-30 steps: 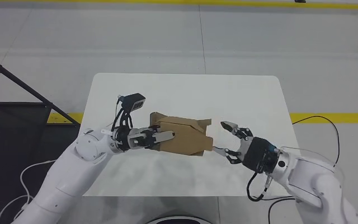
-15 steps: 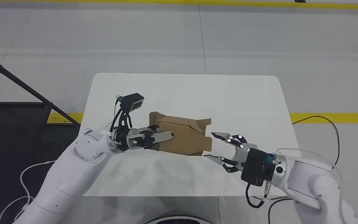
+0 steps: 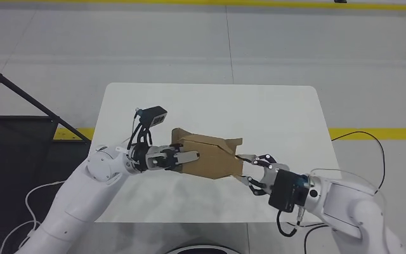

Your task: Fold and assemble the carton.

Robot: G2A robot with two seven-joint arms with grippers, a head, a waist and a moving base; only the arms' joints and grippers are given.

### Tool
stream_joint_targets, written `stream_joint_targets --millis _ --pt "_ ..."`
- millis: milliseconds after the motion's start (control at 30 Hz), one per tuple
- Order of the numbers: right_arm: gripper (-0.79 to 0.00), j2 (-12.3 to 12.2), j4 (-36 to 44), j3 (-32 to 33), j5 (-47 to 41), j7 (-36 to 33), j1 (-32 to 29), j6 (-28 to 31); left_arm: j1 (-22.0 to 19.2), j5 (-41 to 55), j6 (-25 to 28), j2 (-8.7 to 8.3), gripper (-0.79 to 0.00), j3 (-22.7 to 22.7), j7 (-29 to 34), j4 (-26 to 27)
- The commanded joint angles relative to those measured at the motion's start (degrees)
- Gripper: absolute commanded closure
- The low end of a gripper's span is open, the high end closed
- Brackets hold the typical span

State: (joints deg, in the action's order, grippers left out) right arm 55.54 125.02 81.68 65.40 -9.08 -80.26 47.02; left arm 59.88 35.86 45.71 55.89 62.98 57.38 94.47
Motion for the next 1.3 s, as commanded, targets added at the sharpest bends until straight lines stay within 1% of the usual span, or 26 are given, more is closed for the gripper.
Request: stream_joint_targets --millis 0,267,500,900,1267 --pt "-0.305 0.0 -0.13 -0.05 -0.1 -0.24 -0.06 -0.44 -0.05 0.33 0.1 0.08 0.0 -0.08 0.48 -0.03" --pt "-0.259 0.04 0.38 0.25 -0.26 0.28 -0.29 -2.12 -0.17 0.77 -0.11 0.35 0.0 -0.05 1.29 -0.17" --pt "-0.265 0.04 0.71 -0.11 0.05 0.62 -0.05 -1.82 -0.28 0.79 -0.63 0.6 0.0 -0.3 1.82 0.1" --pt "-0.252 0.22 1.27 -2.42 1.65 0.29 1.4 -2.54 -0.61 0.81 -0.79 1.15 0.0 -0.97 1.97 -0.09" --pt "-0.268 0.45 0.15 -5.57 1.49 -0.33 3.83 -1.24 -0.62 1.35 -1.02 1.5 0.0 -1.09 2.21 -0.25"
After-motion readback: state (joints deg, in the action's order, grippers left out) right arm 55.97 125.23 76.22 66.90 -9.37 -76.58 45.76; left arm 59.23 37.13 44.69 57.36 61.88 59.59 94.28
